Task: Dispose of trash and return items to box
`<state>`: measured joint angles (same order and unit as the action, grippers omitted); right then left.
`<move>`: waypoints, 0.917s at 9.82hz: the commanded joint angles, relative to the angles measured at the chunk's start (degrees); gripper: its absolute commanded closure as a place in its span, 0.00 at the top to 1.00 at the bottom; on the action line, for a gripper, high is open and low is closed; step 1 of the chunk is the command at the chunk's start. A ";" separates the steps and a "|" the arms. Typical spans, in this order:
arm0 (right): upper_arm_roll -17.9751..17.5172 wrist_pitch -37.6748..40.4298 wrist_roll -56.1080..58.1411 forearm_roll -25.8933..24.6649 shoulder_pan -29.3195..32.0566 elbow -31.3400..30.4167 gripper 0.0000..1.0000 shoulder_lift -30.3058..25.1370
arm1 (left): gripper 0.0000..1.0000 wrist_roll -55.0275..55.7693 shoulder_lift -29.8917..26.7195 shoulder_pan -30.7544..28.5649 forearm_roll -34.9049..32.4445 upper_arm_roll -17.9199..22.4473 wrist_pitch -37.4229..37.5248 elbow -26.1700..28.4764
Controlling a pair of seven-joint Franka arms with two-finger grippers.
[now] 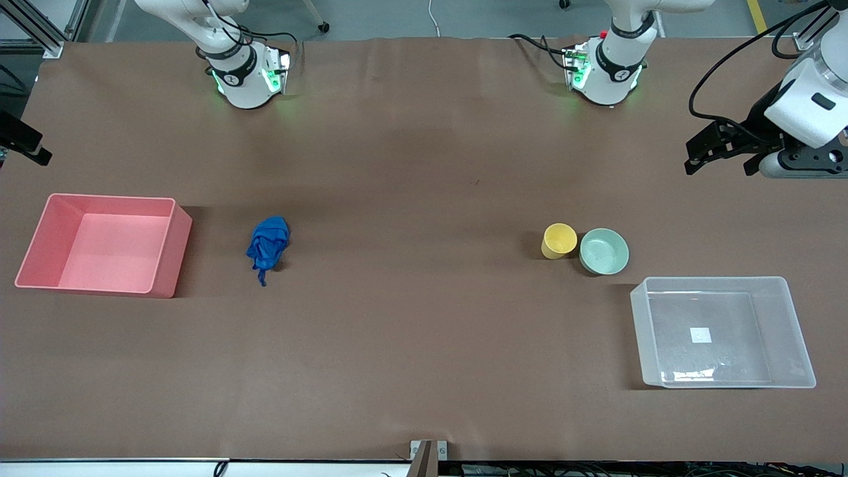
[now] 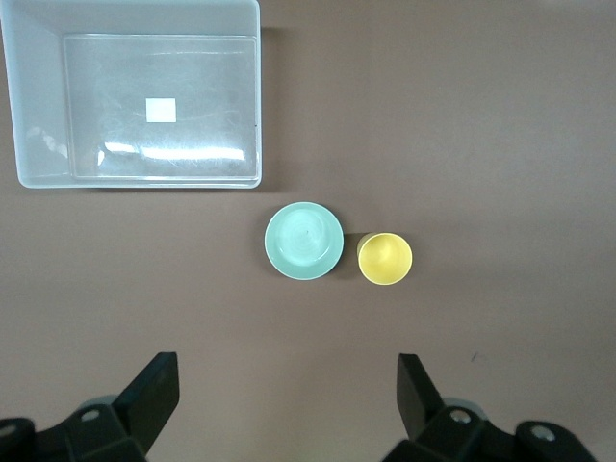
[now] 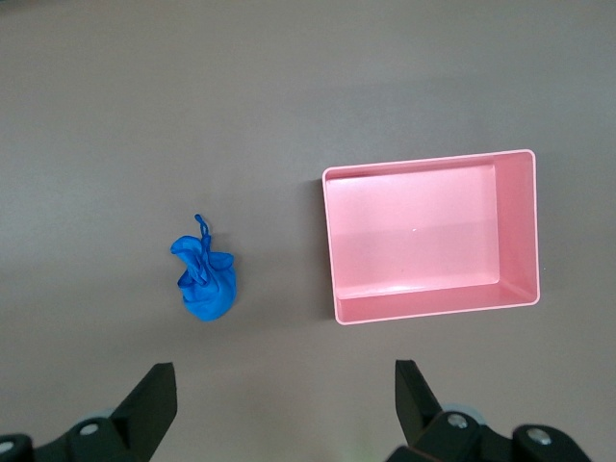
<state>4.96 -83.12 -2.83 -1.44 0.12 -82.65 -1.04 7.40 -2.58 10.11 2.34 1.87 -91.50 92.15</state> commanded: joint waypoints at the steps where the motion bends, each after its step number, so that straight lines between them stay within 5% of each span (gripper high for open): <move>1: -0.04 0.59 -0.16 0.38 -0.12 0.47 1.00 0.08 | 1.00 -0.21 1.34 -0.62 -0.23 -0.37 0.88 -0.04; 6: -0.04 0.76 -0.16 0.82 0.06 0.38 1.00 0.08 | 1.00 -1.34 3.10 -1.58 -0.14 0.07 -0.34 0.82; 9: -0.12 0.59 -0.16 0.91 -0.21 -3.28 1.00 0.08 | 1.00 -4.94 3.98 -1.14 -0.14 2.96 -14.62 13.27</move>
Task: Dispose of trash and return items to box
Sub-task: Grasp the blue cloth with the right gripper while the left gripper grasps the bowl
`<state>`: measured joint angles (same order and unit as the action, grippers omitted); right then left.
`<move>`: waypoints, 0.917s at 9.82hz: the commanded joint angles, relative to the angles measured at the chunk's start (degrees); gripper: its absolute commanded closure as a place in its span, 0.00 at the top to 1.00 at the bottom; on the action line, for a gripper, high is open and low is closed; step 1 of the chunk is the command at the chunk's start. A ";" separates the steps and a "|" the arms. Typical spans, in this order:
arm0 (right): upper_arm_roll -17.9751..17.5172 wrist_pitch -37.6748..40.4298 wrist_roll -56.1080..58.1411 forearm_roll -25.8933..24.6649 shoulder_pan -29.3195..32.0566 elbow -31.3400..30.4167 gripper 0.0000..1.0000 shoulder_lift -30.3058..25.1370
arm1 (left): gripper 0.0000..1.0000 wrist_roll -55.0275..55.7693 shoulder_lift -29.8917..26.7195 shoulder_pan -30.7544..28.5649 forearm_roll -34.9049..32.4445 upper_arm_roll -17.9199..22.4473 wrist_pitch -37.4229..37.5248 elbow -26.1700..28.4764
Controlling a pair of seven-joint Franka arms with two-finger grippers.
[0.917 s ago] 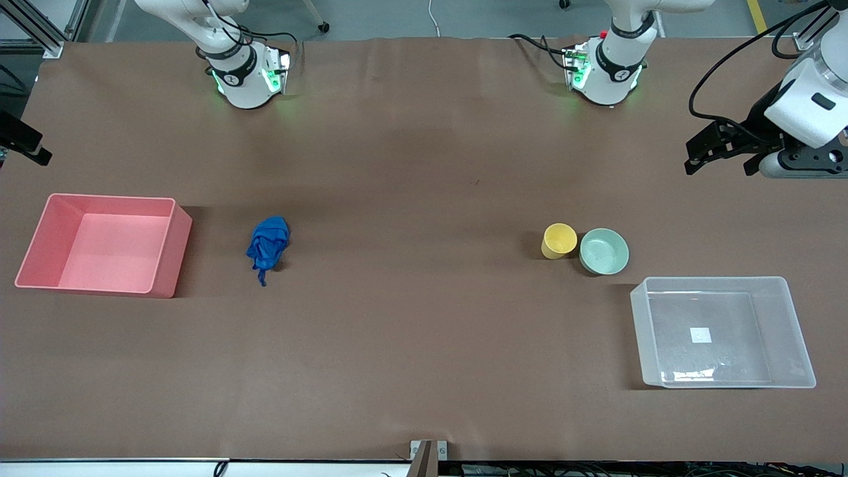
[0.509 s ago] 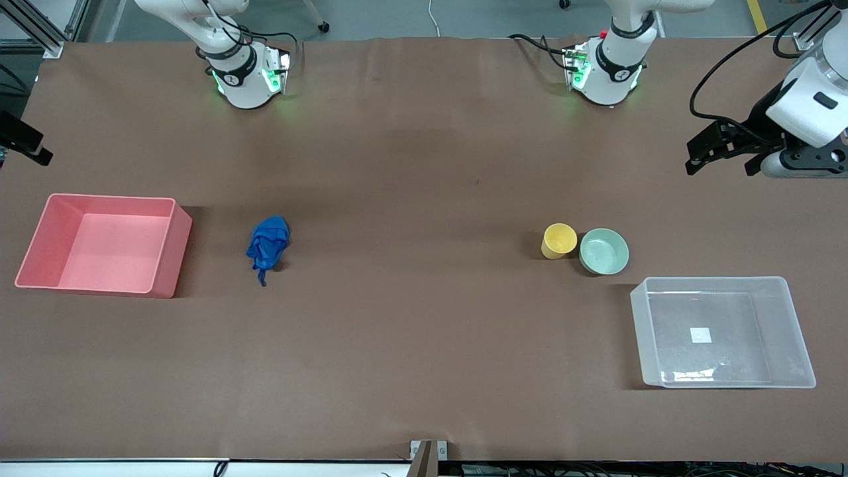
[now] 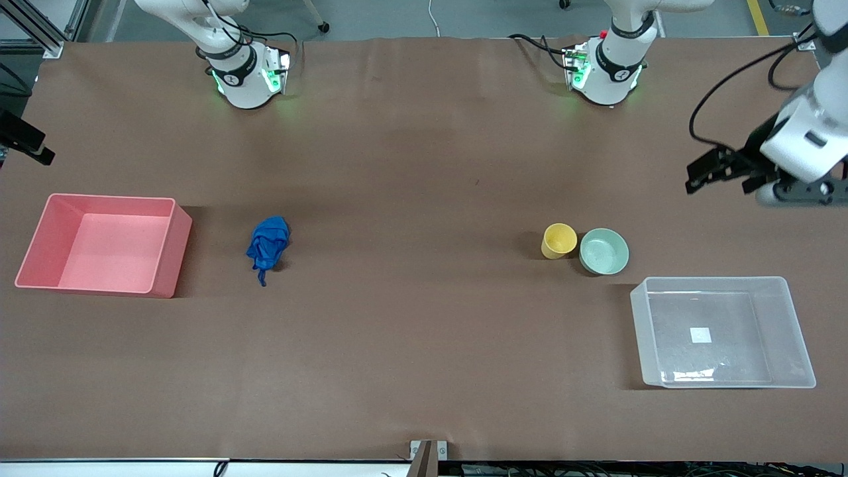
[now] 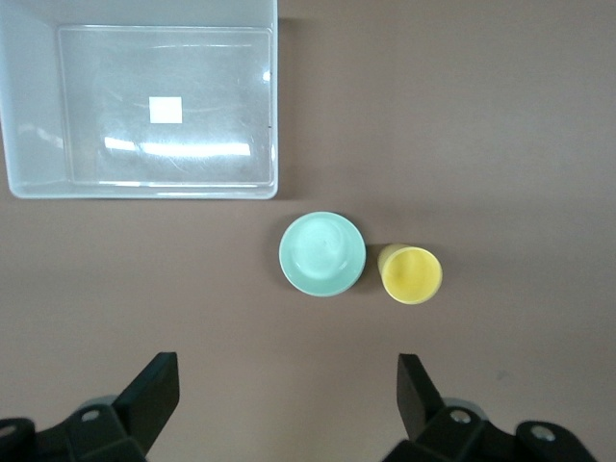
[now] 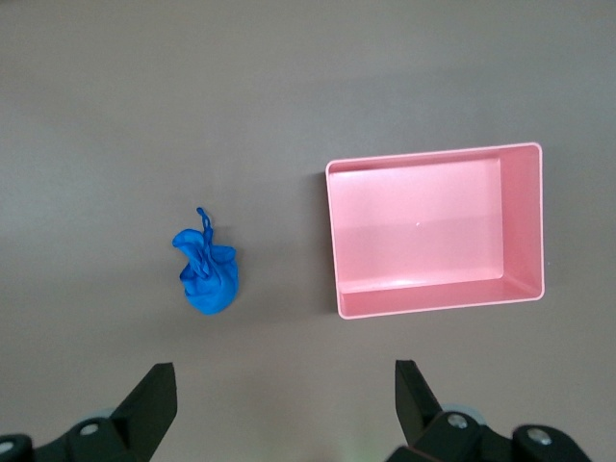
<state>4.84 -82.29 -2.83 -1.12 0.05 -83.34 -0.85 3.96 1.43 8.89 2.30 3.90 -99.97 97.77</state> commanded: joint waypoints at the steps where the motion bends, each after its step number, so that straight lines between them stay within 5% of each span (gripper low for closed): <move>1: -0.10 -1.02 -0.16 0.68 -0.66 -5.05 1.00 -0.12 | 1.00 -1.50 0.06 0.16 -0.10 1.11 -12.90 12.92; 4: -0.10 -19.84 -1.29 0.60 -9.17 -24.08 1.00 0.05 | 1.00 -1.59 4.52 0.42 -0.10 1.02 -30.06 25.34; 6: -0.10 -38.73 -3.39 0.60 -13.65 -38.67 1.00 1.45 | 1.00 -1.59 11.89 0.69 -0.19 0.41 -37.98 26.59; 9: -0.01 -56.43 -8.57 0.60 -17.09 -43.48 1.00 13.89 | 0.98 -3.42 18.59 0.69 -0.10 -0.38 -44.93 29.05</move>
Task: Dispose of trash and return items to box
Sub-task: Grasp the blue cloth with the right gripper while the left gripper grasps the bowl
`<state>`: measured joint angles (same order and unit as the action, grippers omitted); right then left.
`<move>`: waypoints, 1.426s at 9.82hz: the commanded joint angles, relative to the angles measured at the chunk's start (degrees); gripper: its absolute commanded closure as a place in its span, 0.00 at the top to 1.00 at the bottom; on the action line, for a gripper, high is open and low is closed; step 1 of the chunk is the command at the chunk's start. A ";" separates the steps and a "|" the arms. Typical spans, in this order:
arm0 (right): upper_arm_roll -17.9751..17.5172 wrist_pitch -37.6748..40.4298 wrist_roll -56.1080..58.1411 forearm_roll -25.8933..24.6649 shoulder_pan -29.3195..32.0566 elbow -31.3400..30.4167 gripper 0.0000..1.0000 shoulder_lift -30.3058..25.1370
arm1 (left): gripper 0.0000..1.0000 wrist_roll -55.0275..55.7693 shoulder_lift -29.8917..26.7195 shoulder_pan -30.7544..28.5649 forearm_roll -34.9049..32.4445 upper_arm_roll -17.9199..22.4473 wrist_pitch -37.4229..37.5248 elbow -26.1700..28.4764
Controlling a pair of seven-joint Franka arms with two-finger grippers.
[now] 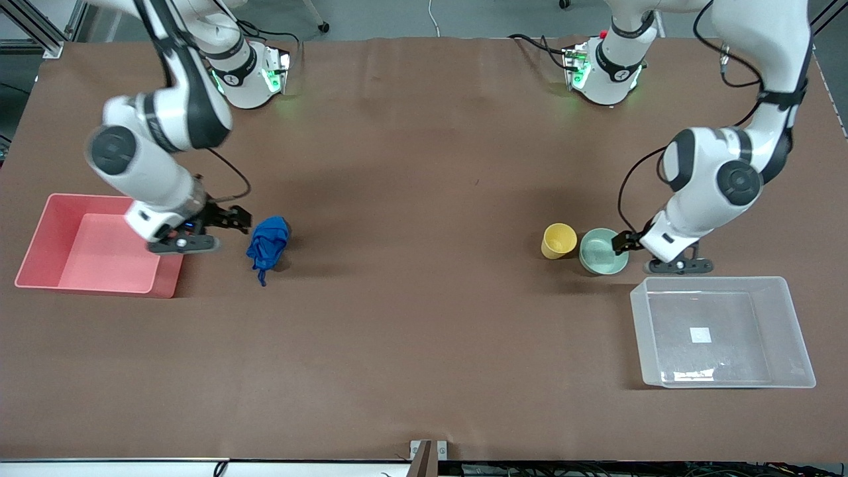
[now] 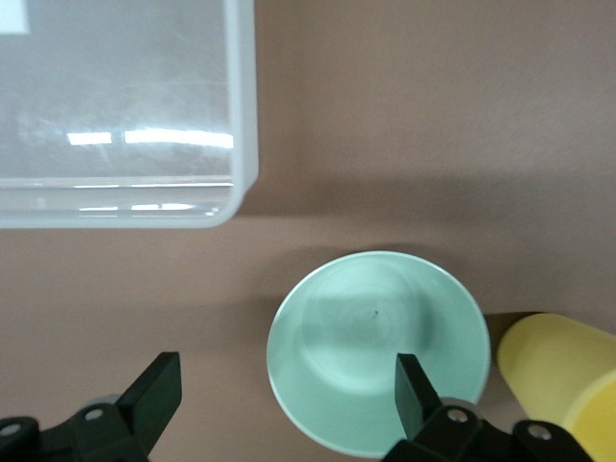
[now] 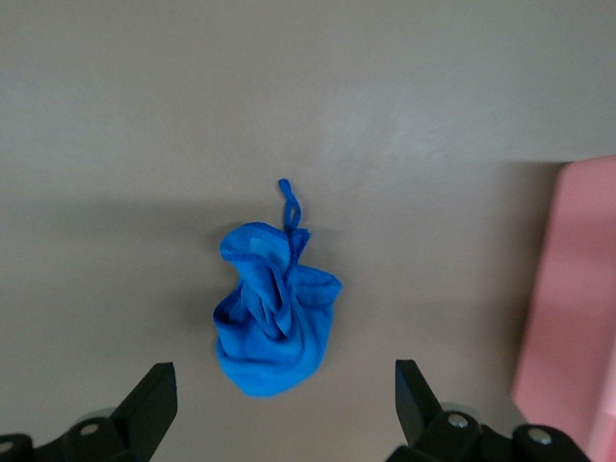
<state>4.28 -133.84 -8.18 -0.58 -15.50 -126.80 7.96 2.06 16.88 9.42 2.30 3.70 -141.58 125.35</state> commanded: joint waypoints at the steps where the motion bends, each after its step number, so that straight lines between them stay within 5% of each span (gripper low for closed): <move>1: 0.55 -10.95 -4.12 0.05 -3.03 -0.46 1.00 9.06 | 0.92 -2.75 5.42 0.07 -0.19 -0.28 -5.01 1.13; 3: 0.64 -17.23 -3.77 -0.04 -2.35 -3.36 1.00 11.55 | 0.67 -3.03 8.43 0.07 0.16 -1.15 -6.86 0.42; 4: 0.64 -18.38 -3.77 -0.13 -2.43 -3.36 1.00 12.95 | 0.31 -3.03 8.69 0.07 0.25 -1.15 -6.87 0.42; 5: 0.73 -20.39 -3.69 -0.56 -2.43 -3.88 1.00 14.18 | 0.07 -3.20 8.70 -0.01 0.25 -1.07 -6.87 0.59; 6: 0.73 -21.46 -3.69 -0.65 -2.43 -4.85 0.92 14.45 | 0.02 -3.29 8.61 -0.01 0.25 -1.07 -6.78 0.94; 8: 0.64 -20.42 -3.77 -0.65 -2.34 -4.94 0.56 14.37 | 0.01 -4.08 5.73 -0.36 0.08 -0.98 -2.77 1.56; 9: 0.64 -18.50 -4.12 -0.65 -2.43 -4.77 0.36 14.28 | 0.00 -6.35 1.88 -0.80 0.08 -0.54 3.18 1.21; 10: 0.64 -16.83 -4.65 -0.48 -2.34 -4.33 0.05 13.93 | 0.00 -8.20 -1.20 -0.81 0.08 0.77 7.41 0.51; 12: 0.55 -8.61 -6.14 0.13 -1.55 1.43 0.01 13.67 | 0.00 -12.59 -1.77 -0.80 0.25 4.28 15.06 -9.10; 14: 0.81 13.22 -7.90 0.92 -1.46 15.02 0.01 12.62 | 0.00 -14.45 3.65 -0.89 0.78 6.75 18.18 -20.44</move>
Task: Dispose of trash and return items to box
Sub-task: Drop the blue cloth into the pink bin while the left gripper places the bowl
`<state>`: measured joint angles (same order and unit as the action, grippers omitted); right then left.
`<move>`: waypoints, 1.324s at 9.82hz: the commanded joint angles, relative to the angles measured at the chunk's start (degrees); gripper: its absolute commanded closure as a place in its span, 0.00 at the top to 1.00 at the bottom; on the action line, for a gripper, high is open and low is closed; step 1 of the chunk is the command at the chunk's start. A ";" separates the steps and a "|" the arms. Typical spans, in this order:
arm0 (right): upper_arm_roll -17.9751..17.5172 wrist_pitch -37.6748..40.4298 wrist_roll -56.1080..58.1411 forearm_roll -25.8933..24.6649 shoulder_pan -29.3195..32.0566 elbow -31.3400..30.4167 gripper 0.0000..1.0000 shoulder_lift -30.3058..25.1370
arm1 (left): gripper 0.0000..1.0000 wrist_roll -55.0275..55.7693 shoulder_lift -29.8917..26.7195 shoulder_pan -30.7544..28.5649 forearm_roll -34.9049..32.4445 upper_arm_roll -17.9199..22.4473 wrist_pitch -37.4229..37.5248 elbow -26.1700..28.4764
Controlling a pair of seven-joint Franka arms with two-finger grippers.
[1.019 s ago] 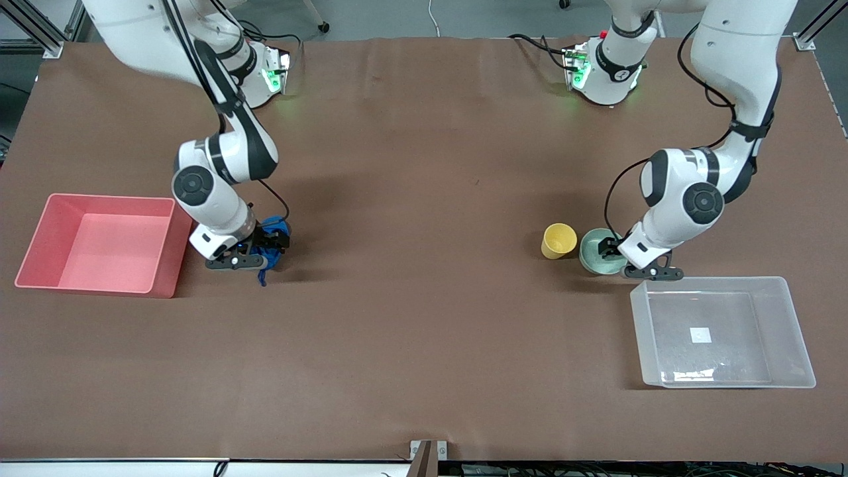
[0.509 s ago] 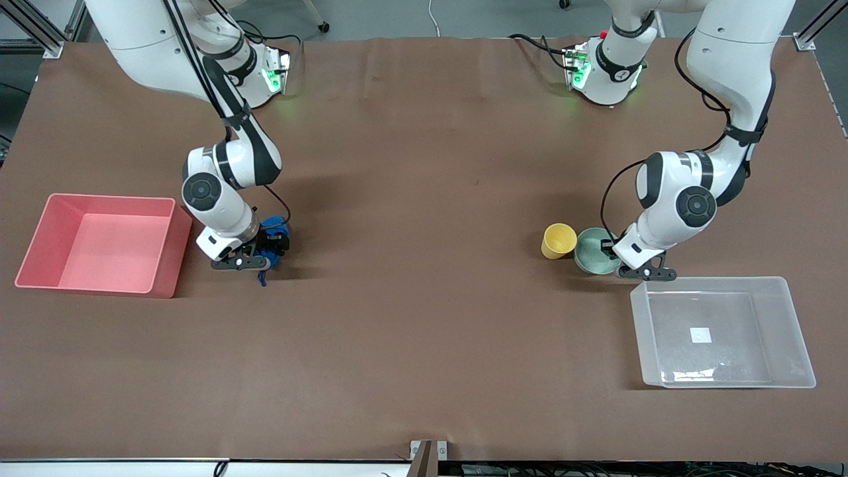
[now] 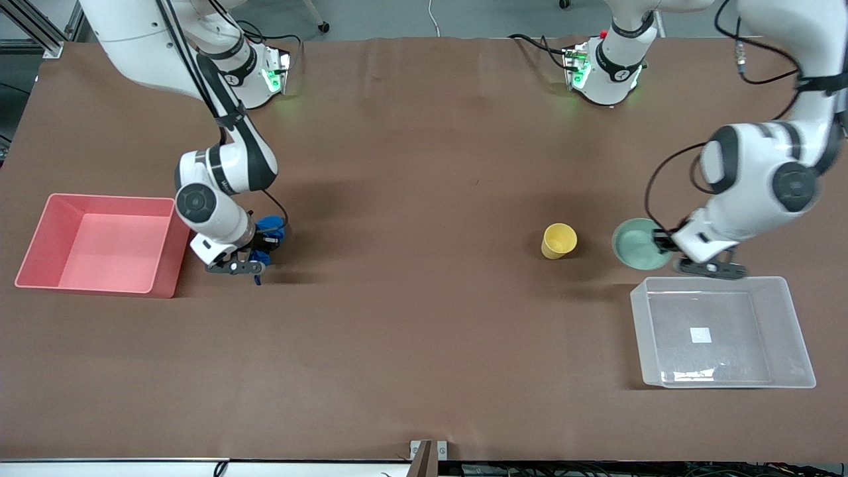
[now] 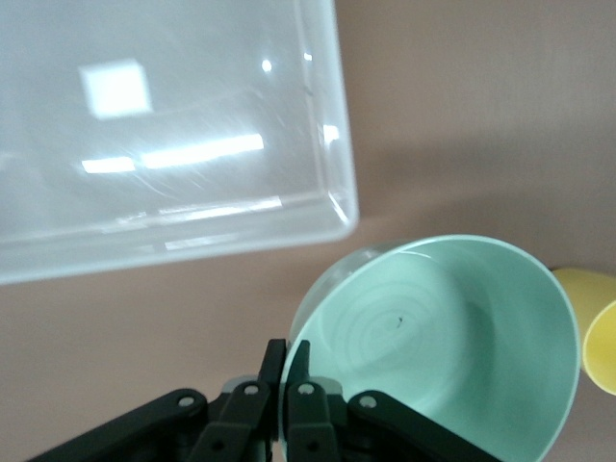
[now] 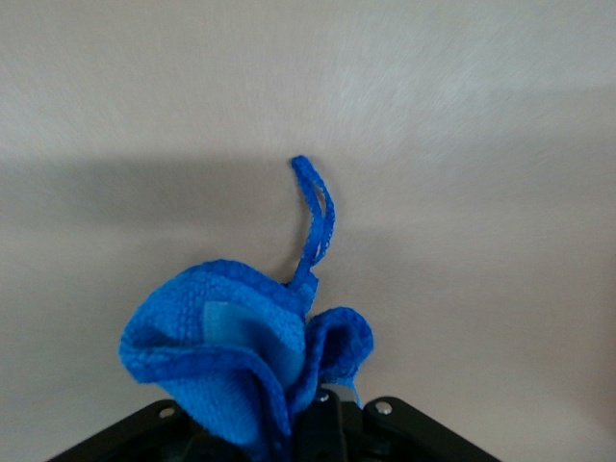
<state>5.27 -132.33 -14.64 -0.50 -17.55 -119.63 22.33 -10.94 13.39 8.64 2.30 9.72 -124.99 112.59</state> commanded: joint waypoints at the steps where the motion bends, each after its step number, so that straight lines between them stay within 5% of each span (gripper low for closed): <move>1: 0.09 19.75 -0.48 0.59 2.76 13.40 0.01 -2.55 | 0.00 -1.63 11.61 -0.29 0.86 1.95 1.59 -13.74; 3: 0.18 22.11 8.25 -0.99 11.01 14.51 0.01 -7.11 | 0.00 -4.77 20.05 -0.29 6.71 5.46 1.59 -24.30; 6: 0.01 20.54 19.81 -6.24 22.79 12.32 0.01 -8.09 | 0.00 -16.28 30.35 -1.34 20.16 11.89 0.81 -31.29; 10: -0.08 -5.58 32.30 -6.97 34.41 -2.94 0.03 -6.78 | 0.08 -17.71 37.31 -2.22 20.64 11.90 -8.68 -30.95; 11: -0.08 -11.58 32.48 -6.97 35.47 -5.33 0.09 -4.34 | 0.35 -17.71 36.89 -2.23 20.81 11.90 -8.69 -30.94; 12: -0.26 -14.77 32.92 -6.97 36.26 -5.96 0.27 -2.40 | 0.73 -17.80 35.49 -2.23 20.55 11.90 -8.52 -30.51; 13: -0.26 -14.80 32.92 -6.97 36.10 -5.97 0.74 -2.12 | 0.94 -18.06 32.43 -2.40 20.29 11.90 -7.91 -29.72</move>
<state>6.38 -146.38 18.20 -6.40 17.61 -125.17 20.34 -27.80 48.03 6.41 21.92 21.45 -133.82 82.14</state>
